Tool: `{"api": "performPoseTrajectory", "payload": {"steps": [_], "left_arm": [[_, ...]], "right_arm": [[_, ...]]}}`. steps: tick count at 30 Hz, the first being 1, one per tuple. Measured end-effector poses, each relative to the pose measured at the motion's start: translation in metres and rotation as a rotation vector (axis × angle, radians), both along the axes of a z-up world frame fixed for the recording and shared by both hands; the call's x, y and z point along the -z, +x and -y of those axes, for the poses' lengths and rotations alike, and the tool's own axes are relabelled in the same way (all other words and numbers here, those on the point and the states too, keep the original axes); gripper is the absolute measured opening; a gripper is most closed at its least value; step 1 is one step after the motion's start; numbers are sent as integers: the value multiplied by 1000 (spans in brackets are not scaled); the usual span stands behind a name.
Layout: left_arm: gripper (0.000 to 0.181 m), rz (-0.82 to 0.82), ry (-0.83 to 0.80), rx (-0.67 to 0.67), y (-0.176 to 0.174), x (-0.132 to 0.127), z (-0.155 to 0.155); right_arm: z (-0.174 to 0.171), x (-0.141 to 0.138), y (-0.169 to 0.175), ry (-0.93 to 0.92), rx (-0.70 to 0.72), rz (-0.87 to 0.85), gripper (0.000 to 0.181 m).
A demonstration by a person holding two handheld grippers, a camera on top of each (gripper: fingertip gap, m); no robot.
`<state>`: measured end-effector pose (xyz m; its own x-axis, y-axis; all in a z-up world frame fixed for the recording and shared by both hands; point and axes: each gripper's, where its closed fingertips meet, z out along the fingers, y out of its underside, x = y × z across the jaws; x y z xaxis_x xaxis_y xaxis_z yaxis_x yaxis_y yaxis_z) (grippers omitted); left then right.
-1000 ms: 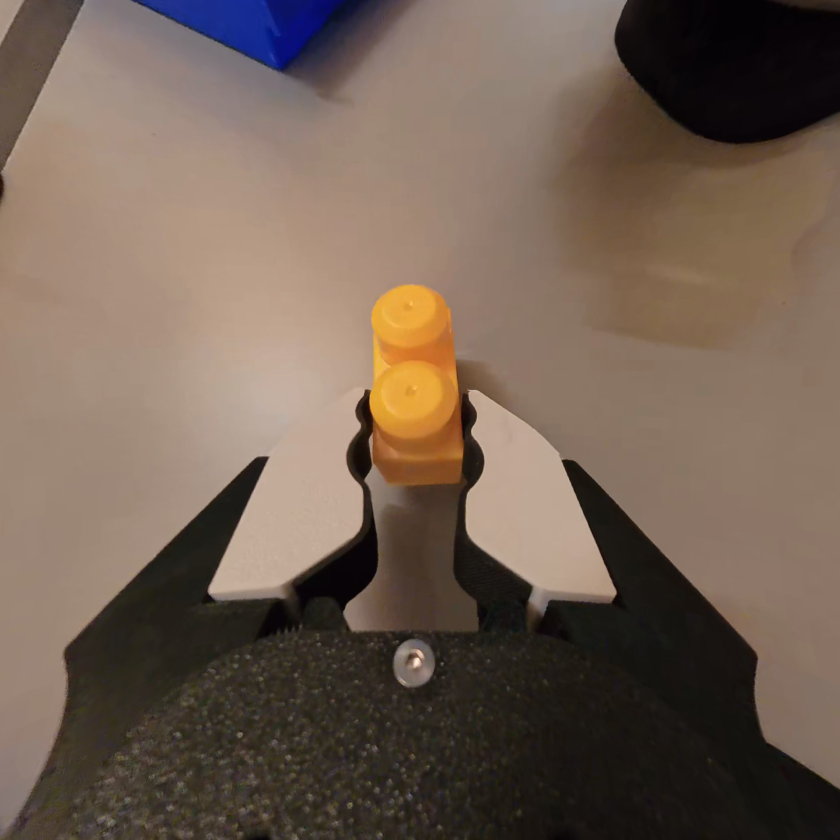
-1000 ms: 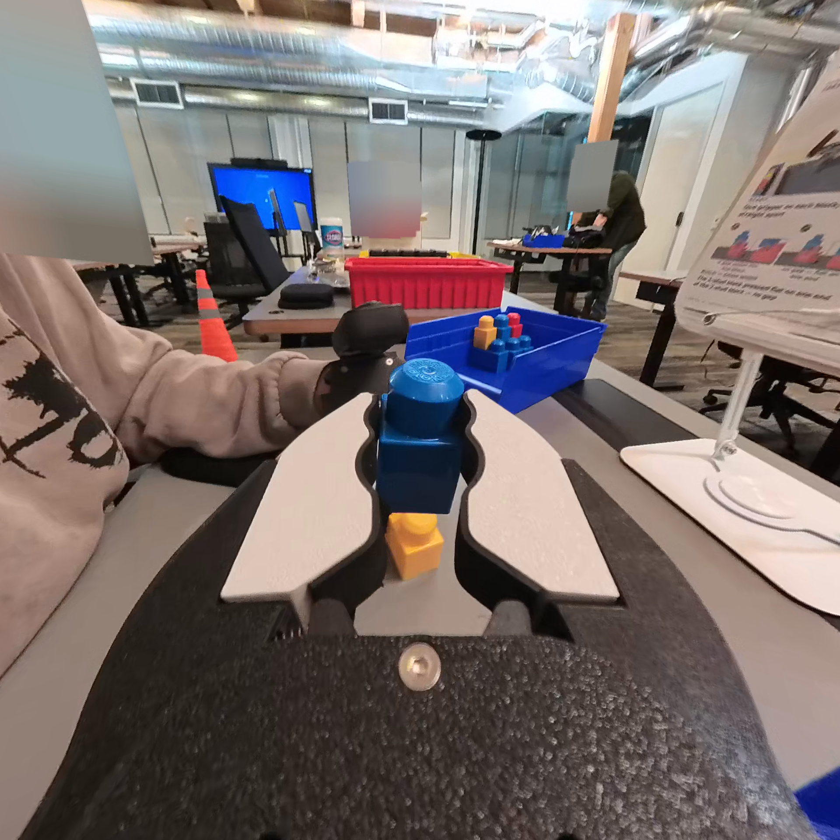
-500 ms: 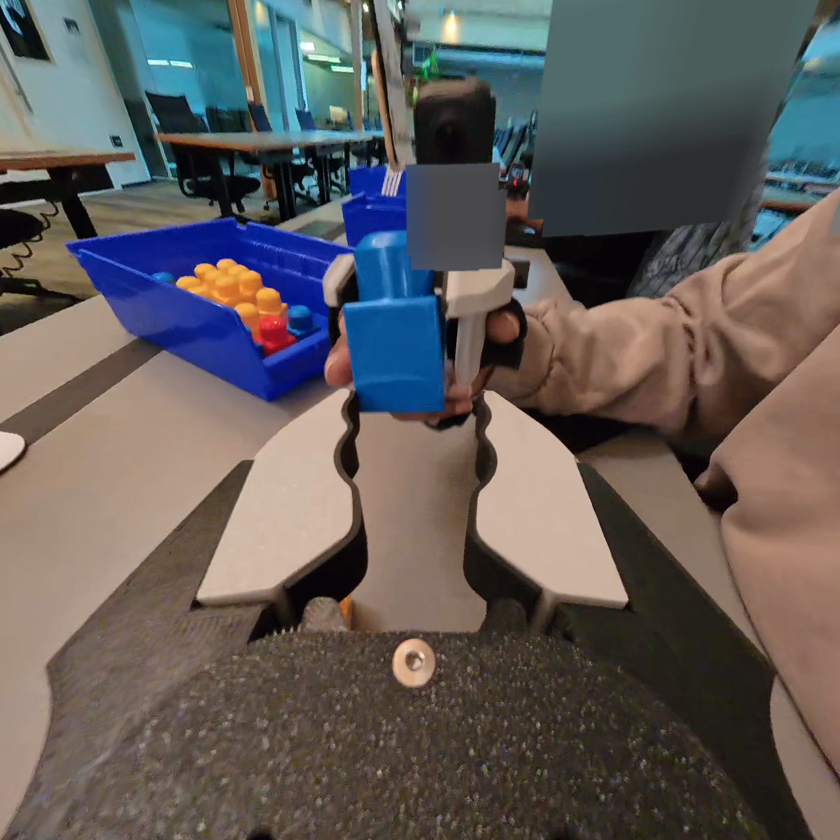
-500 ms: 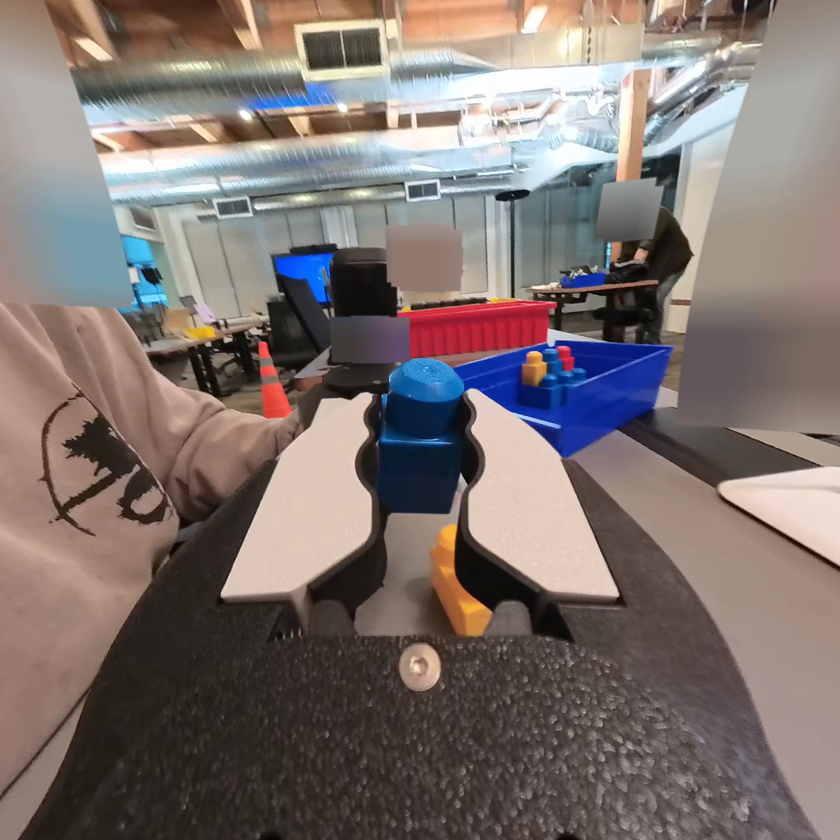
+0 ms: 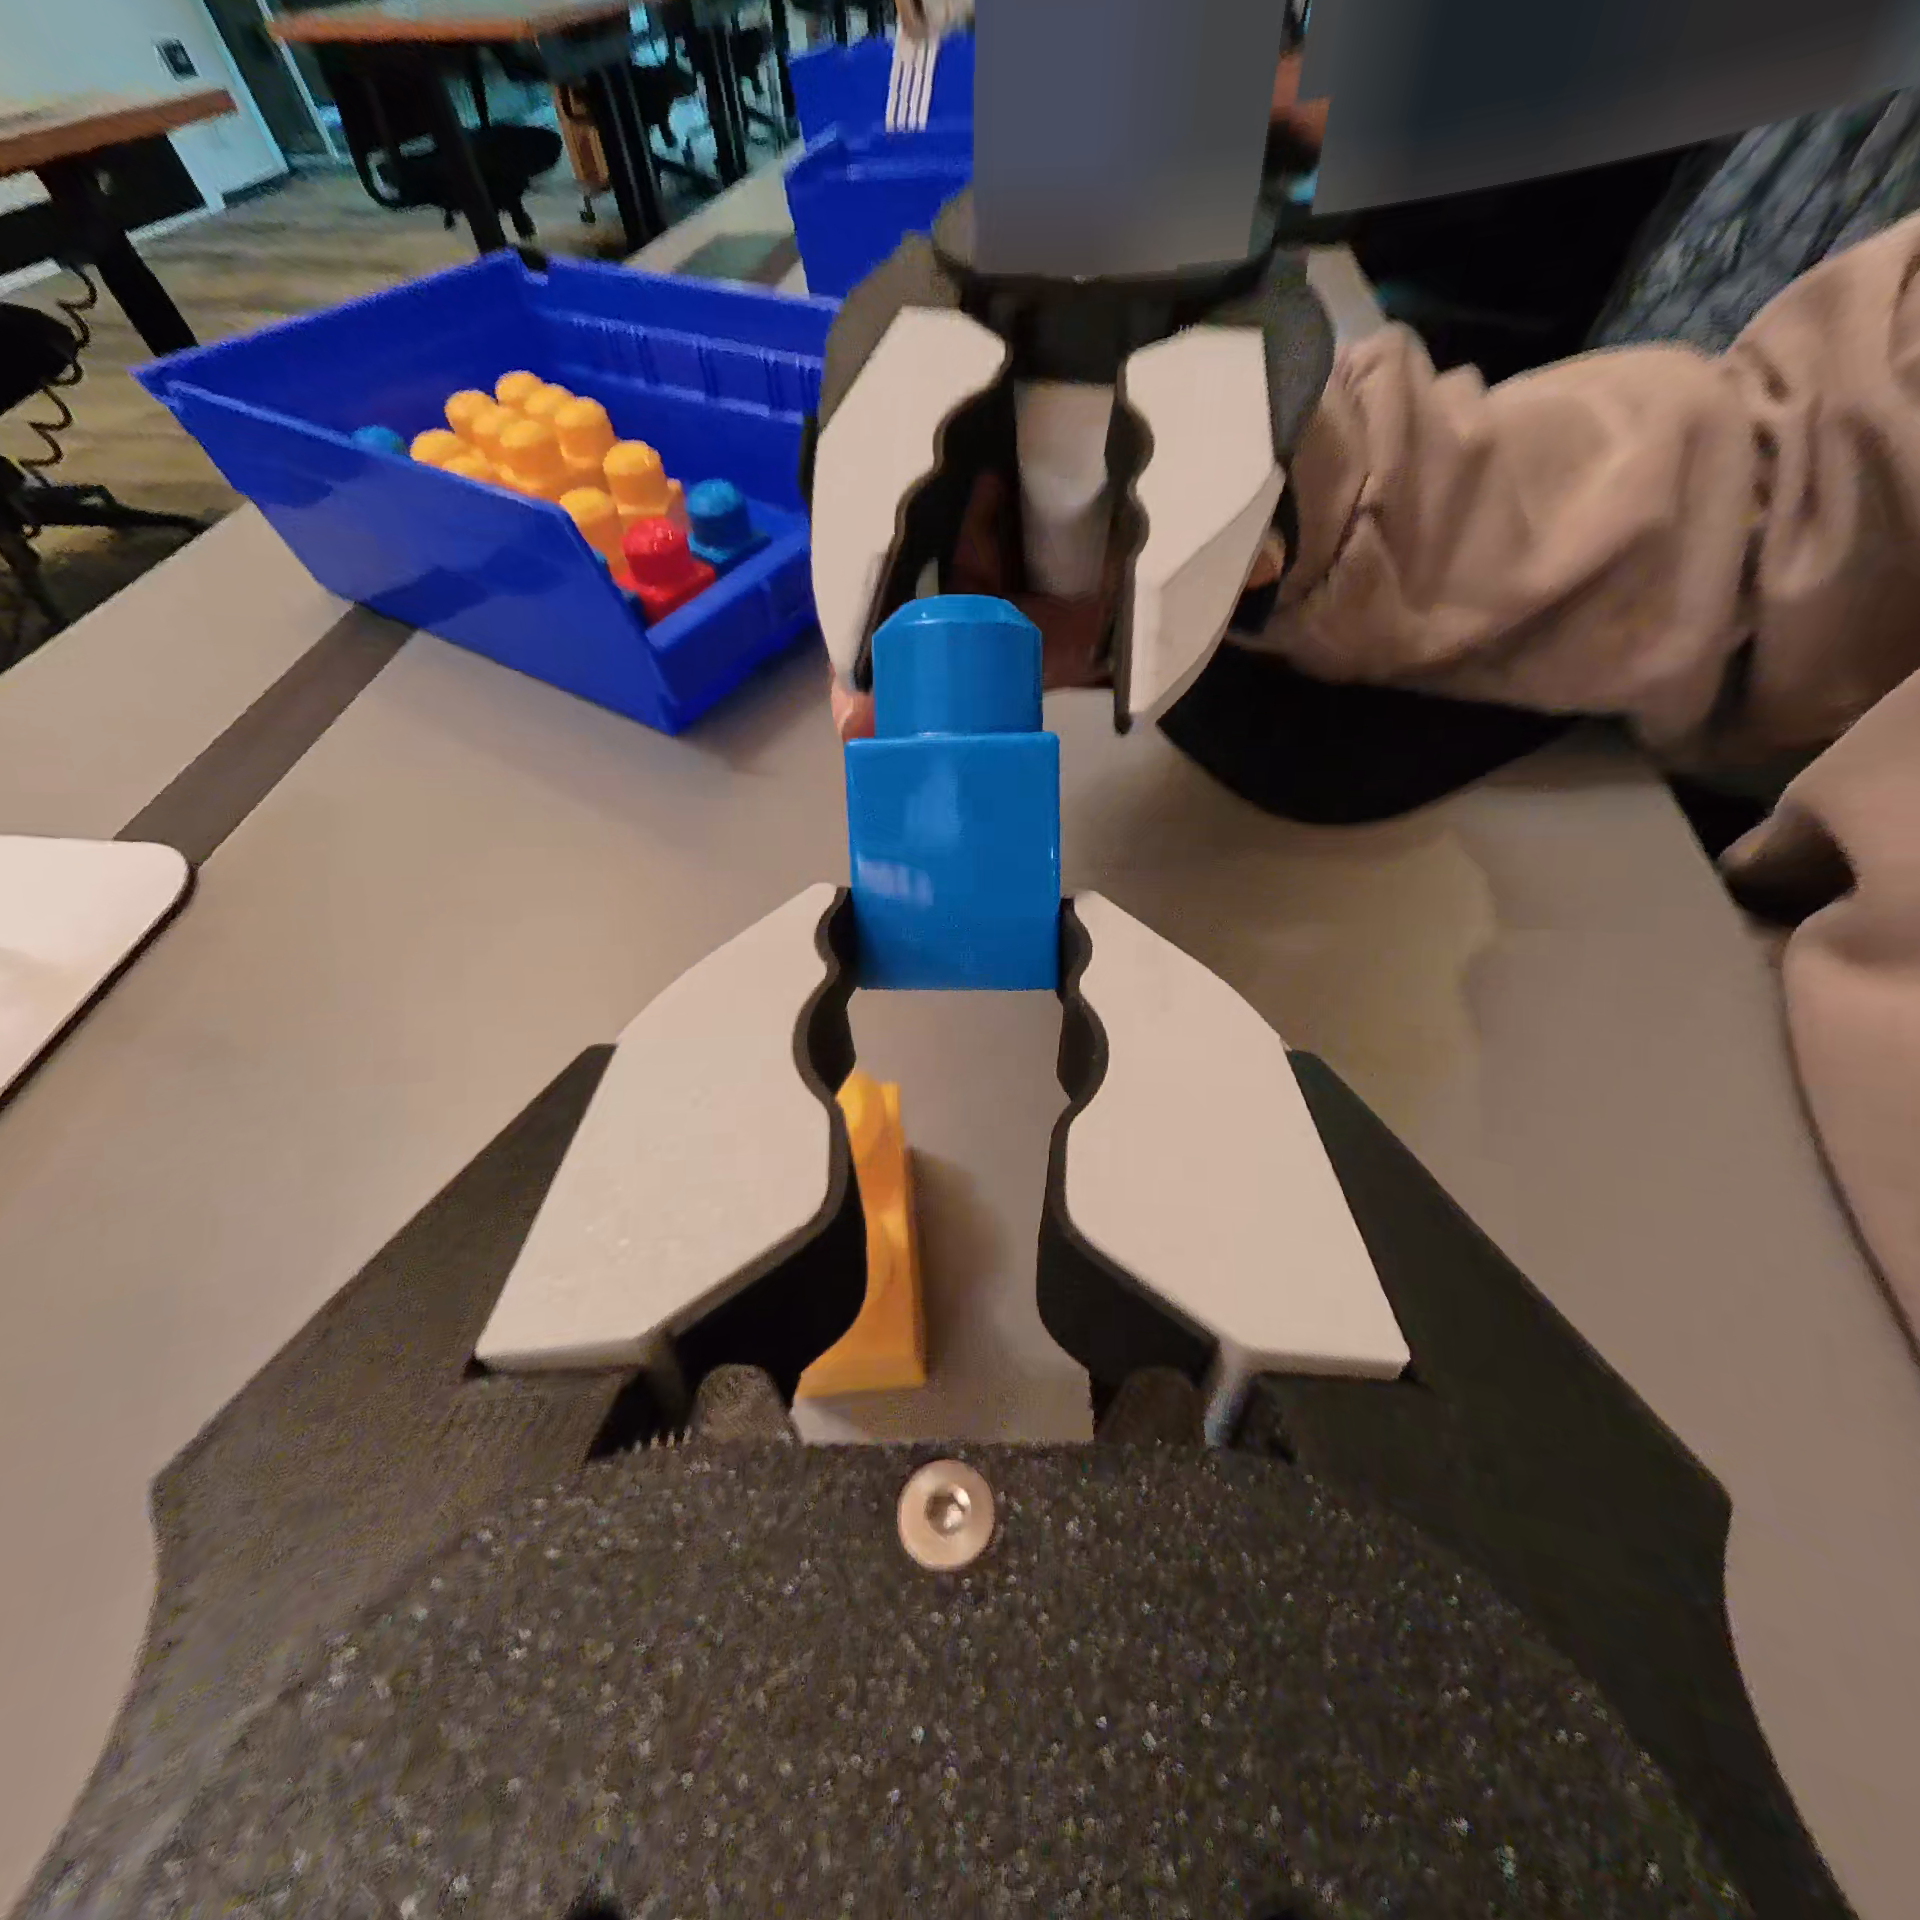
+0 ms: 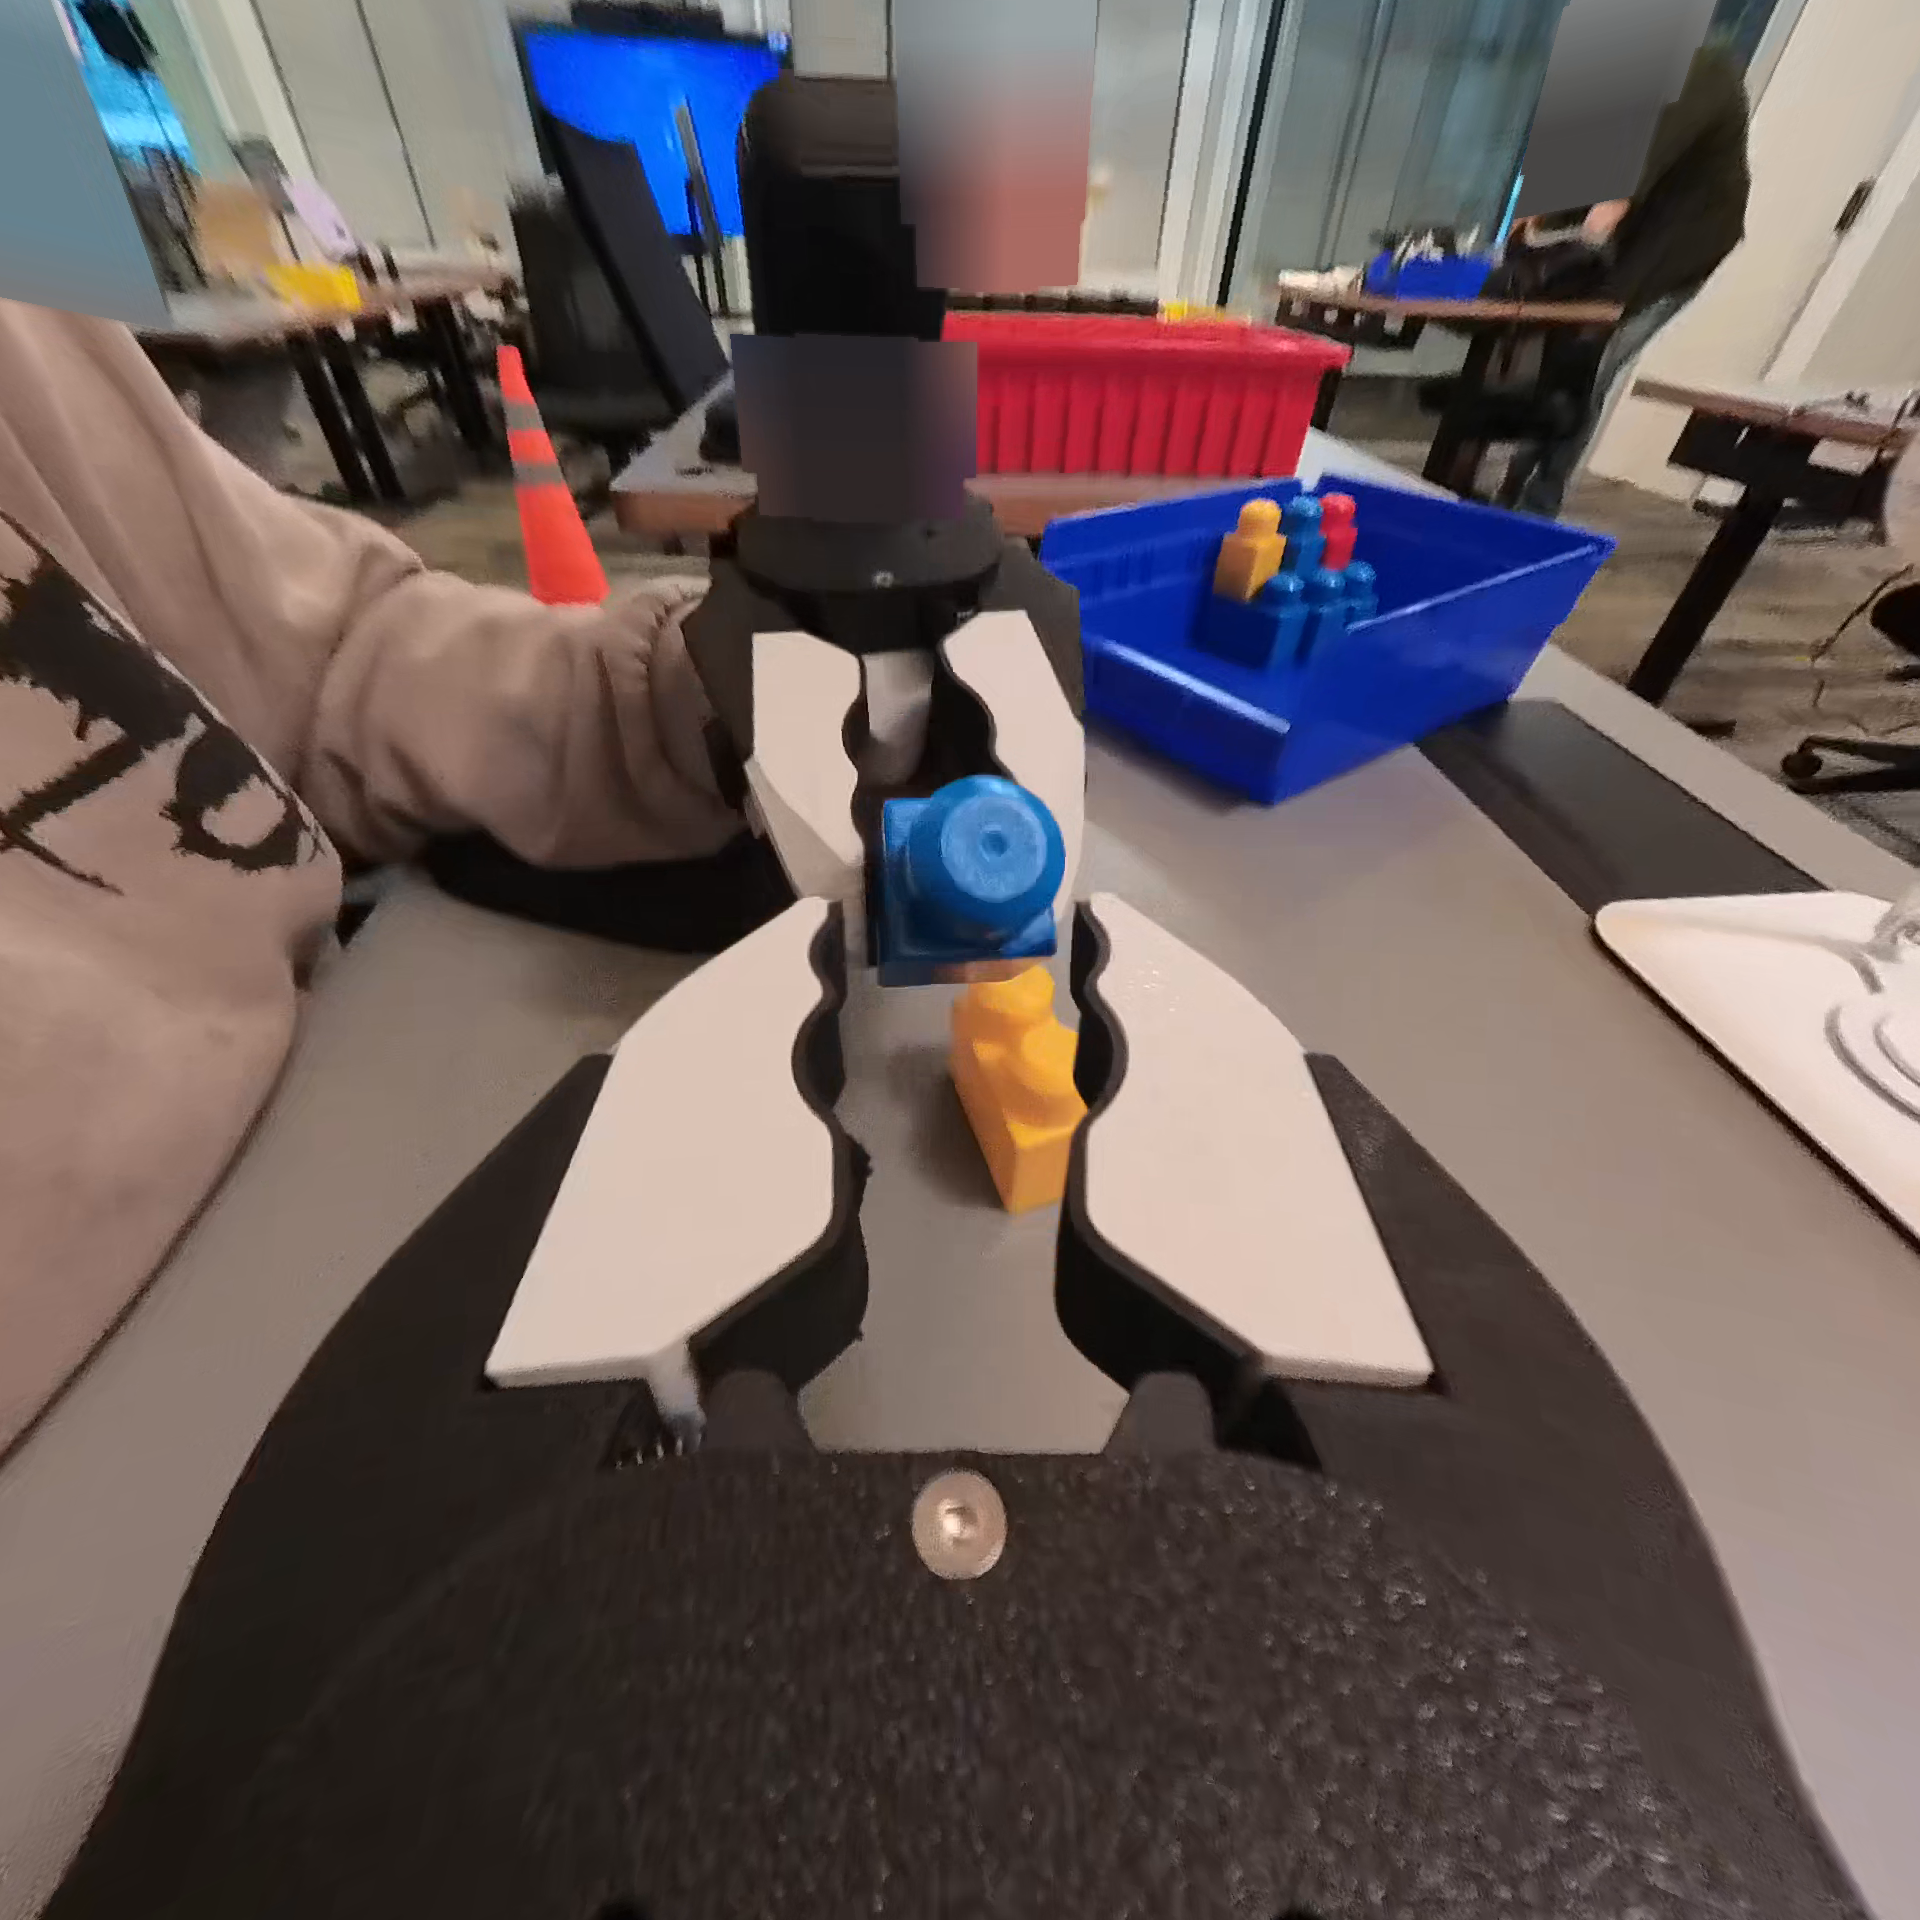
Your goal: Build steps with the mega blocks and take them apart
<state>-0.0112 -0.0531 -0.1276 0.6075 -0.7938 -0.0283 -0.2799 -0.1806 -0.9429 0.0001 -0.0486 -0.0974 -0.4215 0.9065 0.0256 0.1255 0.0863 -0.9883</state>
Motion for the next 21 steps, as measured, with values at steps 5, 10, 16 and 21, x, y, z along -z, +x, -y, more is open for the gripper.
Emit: {"api": "performPoseTrajectory", "payload": {"steps": [5,10,16,21], "left_arm": [[36,-113,-16,21,5,16,3],[36,-156,-15,49,7,24,7],[44,6,34,-34,-4,6,-7],[28,84,104,-169,-29,-10,-22]], "right_arm": [[4,14,-2,77,3,74,32],[11,21,1,145,-31,116,28],[-9,2,10,201,59,84,28],[-90,-42,52,280,357,79,28]]}}
